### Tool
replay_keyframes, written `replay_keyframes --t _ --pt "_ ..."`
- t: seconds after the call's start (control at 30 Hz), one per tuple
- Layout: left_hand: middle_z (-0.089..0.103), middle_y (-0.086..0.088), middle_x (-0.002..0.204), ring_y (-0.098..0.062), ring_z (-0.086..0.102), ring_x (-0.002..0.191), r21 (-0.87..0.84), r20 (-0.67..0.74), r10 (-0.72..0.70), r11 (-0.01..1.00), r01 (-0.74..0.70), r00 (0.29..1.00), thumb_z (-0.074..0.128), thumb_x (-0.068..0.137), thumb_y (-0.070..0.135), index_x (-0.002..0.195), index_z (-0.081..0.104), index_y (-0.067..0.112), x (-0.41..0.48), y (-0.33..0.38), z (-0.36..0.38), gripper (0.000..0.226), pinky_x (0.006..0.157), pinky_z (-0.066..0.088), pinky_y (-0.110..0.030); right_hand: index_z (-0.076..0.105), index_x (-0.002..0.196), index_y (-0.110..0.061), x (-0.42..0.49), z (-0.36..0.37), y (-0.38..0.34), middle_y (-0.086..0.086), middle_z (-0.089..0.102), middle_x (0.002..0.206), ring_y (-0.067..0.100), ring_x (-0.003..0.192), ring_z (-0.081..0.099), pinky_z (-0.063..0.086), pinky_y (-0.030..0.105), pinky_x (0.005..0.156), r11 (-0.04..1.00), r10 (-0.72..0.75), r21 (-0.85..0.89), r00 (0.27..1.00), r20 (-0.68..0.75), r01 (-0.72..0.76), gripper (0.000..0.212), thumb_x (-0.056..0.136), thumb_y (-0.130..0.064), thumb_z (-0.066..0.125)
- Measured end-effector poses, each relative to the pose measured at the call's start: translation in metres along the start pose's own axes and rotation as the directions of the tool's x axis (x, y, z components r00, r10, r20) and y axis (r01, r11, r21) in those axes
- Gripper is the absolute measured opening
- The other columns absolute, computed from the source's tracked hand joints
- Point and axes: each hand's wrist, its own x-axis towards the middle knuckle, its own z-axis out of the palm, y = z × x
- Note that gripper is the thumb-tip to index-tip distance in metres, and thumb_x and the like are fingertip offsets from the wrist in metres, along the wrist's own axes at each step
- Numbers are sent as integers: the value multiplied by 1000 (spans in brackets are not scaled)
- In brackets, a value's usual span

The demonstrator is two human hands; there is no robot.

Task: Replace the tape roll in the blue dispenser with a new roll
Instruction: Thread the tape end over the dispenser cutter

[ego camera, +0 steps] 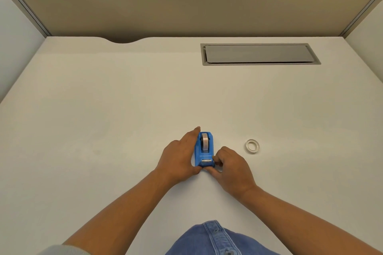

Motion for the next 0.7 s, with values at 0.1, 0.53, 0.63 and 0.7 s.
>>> replay_keyframes --t 0.1,0.53,0.63,0.7 --pt "35 10 152 -21 55 114 -14 -5 4 1000 -4 1000 76 71 47 150 9 29 -2 0 0 105 93 43 -32 39 71 -27 -1 0 -1 -10 44 68 11 57 40 25 11 51 1000 6 20 1000 -4 -6 45 69 -32 83" --pt "38 11 152 -14 48 129 -76 9 -34 997 34 999 67 70 67 151 8 30 -4 7 -6 107 102 41 -31 64 82 -17 -17 -4 11 -6 58 74 9 64 48 40 16 59 999 -15 44 1000 14 14 19 76 -27 78" --pt "39 10 151 -14 48 130 -62 -1 -32 998 31 1000 69 68 64 150 10 29 -3 8 -6 107 102 41 -30 64 83 -16 -17 -4 12 -4 60 75 11 66 50 45 21 59 998 -12 61 1000 9 11 18 77 -26 78" --pt "39 9 151 -16 50 128 -39 -9 -29 999 29 1000 71 68 63 150 12 27 -2 9 -7 107 101 42 -31 64 82 -16 -18 -4 12 -6 58 74 9 66 49 43 18 60 998 -11 69 1000 5 11 18 76 -26 78"
